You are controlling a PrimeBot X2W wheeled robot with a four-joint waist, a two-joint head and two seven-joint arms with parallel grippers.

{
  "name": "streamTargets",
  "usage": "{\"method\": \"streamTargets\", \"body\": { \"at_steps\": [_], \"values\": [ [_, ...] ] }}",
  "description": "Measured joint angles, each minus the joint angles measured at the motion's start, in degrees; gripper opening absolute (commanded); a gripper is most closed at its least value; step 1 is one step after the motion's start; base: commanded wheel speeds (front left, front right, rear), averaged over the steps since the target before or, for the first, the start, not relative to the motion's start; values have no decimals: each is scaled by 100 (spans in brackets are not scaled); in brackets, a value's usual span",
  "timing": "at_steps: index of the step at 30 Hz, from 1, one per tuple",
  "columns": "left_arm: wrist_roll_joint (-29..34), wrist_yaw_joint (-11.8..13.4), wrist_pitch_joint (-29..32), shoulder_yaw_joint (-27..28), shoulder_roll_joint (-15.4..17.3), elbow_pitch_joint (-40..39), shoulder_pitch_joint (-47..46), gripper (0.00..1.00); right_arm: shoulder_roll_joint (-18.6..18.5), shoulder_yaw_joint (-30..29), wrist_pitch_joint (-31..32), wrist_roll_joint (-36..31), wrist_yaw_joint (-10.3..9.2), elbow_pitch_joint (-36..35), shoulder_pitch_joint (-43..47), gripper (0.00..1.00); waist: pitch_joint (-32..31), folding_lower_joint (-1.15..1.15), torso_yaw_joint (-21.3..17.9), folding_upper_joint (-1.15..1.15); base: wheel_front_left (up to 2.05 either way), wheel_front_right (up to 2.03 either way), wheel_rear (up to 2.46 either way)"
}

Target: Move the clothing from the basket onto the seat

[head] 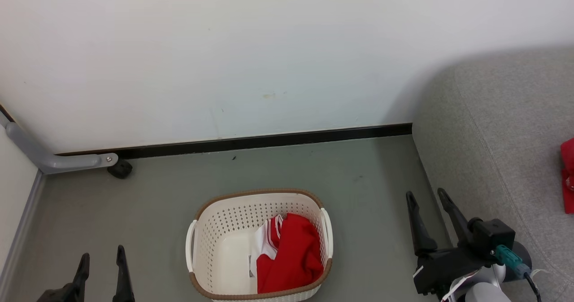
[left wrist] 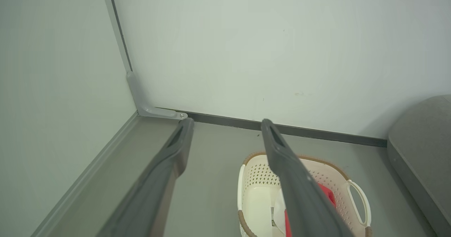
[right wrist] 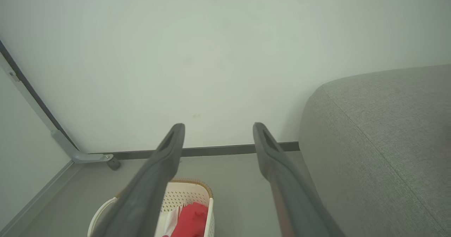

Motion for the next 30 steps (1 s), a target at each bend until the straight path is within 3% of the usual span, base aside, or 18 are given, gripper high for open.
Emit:
{"method": "streamTargets", "body": {
  "at_steps": [11,30],
  "values": [
    [300,0,0,99,-143,-257,163,100,0,-16,0,44,-238,-188,96,100,-26,0,-8,0,0,0,0],
    [442,0,0,266,-235,-414,187,100,0,-3,0,44,-294,-301,138,100,18,0,-46,0,0,0,0]
  ]
}}
